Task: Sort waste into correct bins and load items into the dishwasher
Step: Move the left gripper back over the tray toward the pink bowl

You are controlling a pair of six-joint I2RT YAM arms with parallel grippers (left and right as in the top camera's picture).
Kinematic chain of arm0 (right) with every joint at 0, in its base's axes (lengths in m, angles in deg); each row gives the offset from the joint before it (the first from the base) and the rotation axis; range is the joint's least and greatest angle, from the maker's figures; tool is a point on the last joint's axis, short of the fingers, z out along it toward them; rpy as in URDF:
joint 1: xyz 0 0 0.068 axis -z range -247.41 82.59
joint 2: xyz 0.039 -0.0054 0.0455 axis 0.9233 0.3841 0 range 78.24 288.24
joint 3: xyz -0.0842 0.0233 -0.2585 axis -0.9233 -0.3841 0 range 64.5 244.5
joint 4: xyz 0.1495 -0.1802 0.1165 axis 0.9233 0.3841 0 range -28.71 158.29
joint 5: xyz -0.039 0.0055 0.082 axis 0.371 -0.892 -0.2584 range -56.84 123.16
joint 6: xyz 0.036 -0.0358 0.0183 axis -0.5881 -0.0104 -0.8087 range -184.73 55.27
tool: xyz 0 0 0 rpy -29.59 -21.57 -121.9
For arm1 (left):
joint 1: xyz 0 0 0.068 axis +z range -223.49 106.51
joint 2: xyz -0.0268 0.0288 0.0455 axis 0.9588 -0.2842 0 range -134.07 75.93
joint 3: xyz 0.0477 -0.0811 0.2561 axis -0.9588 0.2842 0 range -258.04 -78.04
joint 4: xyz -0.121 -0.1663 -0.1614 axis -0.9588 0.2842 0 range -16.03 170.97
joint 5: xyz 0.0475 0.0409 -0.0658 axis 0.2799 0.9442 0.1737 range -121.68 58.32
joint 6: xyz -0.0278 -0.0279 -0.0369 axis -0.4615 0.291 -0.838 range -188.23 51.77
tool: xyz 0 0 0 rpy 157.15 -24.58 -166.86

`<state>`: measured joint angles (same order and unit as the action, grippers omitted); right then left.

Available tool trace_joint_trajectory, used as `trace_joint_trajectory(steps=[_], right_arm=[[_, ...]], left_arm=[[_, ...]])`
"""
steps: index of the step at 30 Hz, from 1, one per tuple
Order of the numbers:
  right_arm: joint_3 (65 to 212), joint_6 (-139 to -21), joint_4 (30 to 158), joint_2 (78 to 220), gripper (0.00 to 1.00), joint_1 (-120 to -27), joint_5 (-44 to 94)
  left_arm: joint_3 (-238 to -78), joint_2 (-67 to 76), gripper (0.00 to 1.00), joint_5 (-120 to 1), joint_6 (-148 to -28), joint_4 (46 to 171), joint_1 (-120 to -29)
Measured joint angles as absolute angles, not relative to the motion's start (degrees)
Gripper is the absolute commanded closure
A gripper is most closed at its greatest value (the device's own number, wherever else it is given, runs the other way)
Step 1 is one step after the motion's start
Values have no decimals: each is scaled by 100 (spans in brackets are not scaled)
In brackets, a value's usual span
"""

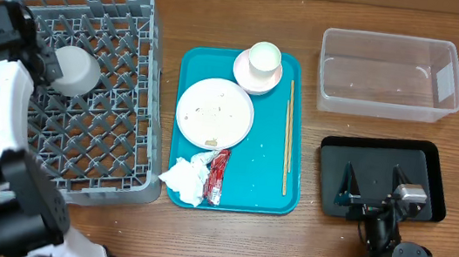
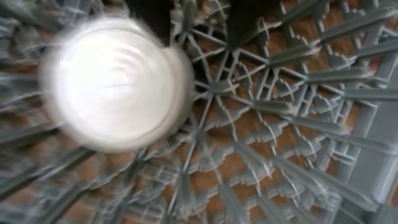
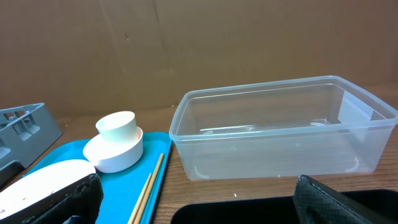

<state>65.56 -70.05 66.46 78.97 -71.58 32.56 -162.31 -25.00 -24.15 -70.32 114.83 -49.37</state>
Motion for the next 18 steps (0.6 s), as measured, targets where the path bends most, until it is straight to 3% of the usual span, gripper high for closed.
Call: trace_joint_trajectory(steps=[4,12,18], right_arm=[[6556,-7008,6642,7897,0,-7158,3258],[6556,-7005,6648,7897,0,-7158,3258],[6556,-7005,6646,7897,0,-7158,3256]], left_arm=[[-16629,-1698,0,-3239,-7097,11756,-4935],[-16895,-500,0,-6738,-7132,12803,-4950],[-16880,-666,8,-8214,-7108,13583,-5009]])
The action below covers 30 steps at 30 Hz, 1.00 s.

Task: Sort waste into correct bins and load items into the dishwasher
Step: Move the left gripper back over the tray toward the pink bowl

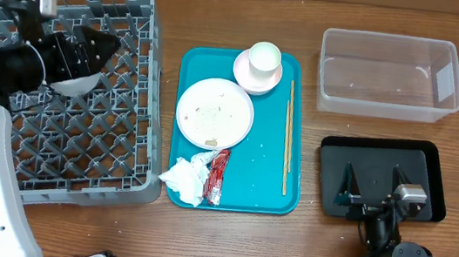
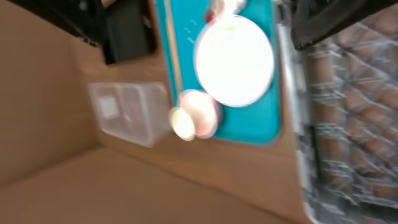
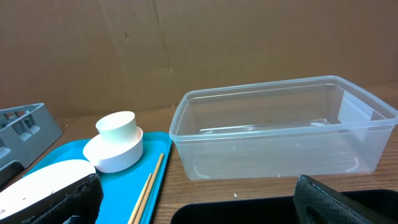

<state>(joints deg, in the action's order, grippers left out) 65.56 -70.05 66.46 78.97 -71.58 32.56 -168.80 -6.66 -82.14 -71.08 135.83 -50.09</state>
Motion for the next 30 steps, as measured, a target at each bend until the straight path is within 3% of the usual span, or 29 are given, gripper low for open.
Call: trace_joint_trajectory(steps=[6,14,20,22,24,30], right_arm=[[6556,-7005,6648,7897,0,-7158,3258],[6556,-7005,6648,7897,0,-7158,3258],[6556,-7003,6644,7897,0,-7158,3256],[6556,-7003,6648,7897,0,-7158,3256],[6556,-7005,6648,7897,0,-7158,3258],[6556,-7005,6648,7897,0,-7158,3256]], left_arm=[[-16871,-670,22,-7954,-6938,14432,-5886],[-16867,-683,21,-5488,-7939,14574,-8218],[-16867,-979,24,-3984,-8787,14571,-9431],[-16867,-1175,18,-3744,-8925,14574,-9671],[-16867,-1346,0,-3613,-9001,14576,-9796],[-16867,-1879,0,-3770,-9084,14593,-9892]])
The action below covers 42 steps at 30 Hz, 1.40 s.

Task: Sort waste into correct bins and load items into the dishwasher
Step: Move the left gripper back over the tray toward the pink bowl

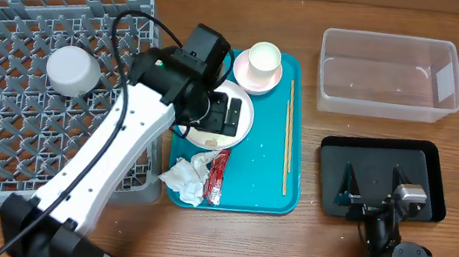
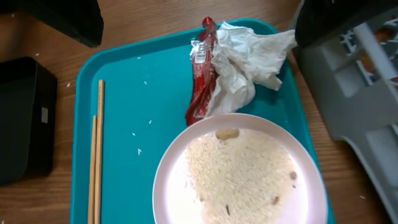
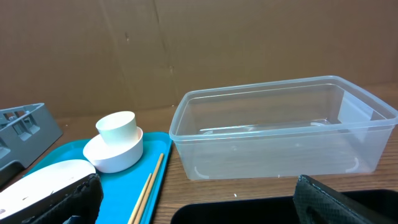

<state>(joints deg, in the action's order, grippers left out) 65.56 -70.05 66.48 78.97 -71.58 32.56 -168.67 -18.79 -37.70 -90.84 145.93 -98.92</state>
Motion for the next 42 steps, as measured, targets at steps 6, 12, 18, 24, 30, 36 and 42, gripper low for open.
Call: trace_joint_trajectory(steps=[6,12,18,24,30,36,42], right_arm=[[6556,-7005,6646,7897,0,-7158,3258],[6556,-7005,6648,7897,0,-7158,3256],[6556,-7005,6646,7897,0,-7158,3256],[6556,-7005,6646,7897,0,-7158,3256],[6556,-7005,6646,7897,0,-7158,3258],[6556,-7008,6644,7897,0,-7158,3256],[6556,-7005,6644,7897,0,-7158,3256]], left_arm=[[-16865,-2331,13,-4223,-9062,14731,-9892],[-16860,-2535,43,-4378,-9005,14921,-9892],[-16860,-2535,29,-4883,-8402,15024,-9907],[-16860,-2535,30,-5232,-7727,14899,-10301],[-16860,-2535,34,-4352,-8472,14829,-10576],[-16860,-2535,30,-3648,-8898,14696,-10565],[-16860,-2535,21,-2988,-9014,14886,-10565]])
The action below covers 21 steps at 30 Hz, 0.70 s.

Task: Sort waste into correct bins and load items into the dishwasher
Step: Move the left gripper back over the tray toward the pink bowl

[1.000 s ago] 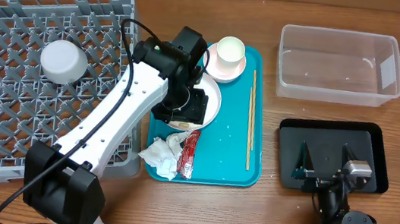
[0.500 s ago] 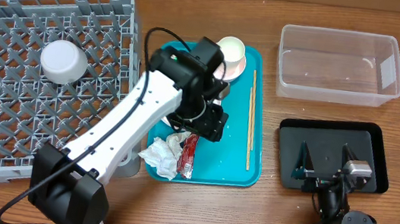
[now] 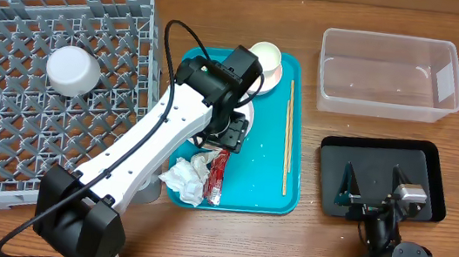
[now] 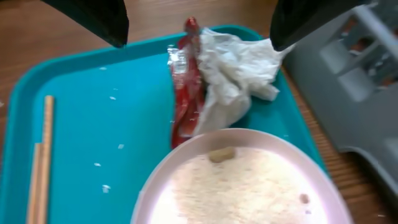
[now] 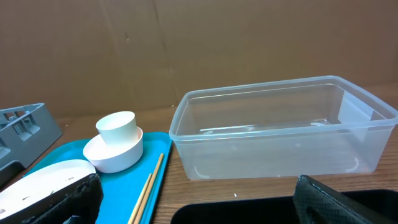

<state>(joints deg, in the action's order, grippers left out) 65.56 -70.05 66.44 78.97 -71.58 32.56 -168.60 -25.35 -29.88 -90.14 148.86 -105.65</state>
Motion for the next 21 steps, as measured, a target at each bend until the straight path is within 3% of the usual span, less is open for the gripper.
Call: trace_joint_trajectory(steps=[1,2,3,13,21], right_arm=[[6556,-7003,6646,7897,0,-7158,3258],[6556,-7005,6646,7897,0,-7158,3256],[6556,-7005,6646,7897,0,-7158,3258],[6556,-7005,6646,7897,0,-7158,3256],[6556,-7005,6648,7897,0,-7158,3258]], left_arm=[[-16858,-2535,17,-2927,-9023,14897,-10565],[-16856,-2535,3,-2859,-9038,14895,-10565],[-16851,-2535,0,-2815,-9040,14891,-10565],[-16841,-2535,0,-2712,-9073,14108,-10565],[-16830,-2723,3,-2708,-9078,12095,-10565]])
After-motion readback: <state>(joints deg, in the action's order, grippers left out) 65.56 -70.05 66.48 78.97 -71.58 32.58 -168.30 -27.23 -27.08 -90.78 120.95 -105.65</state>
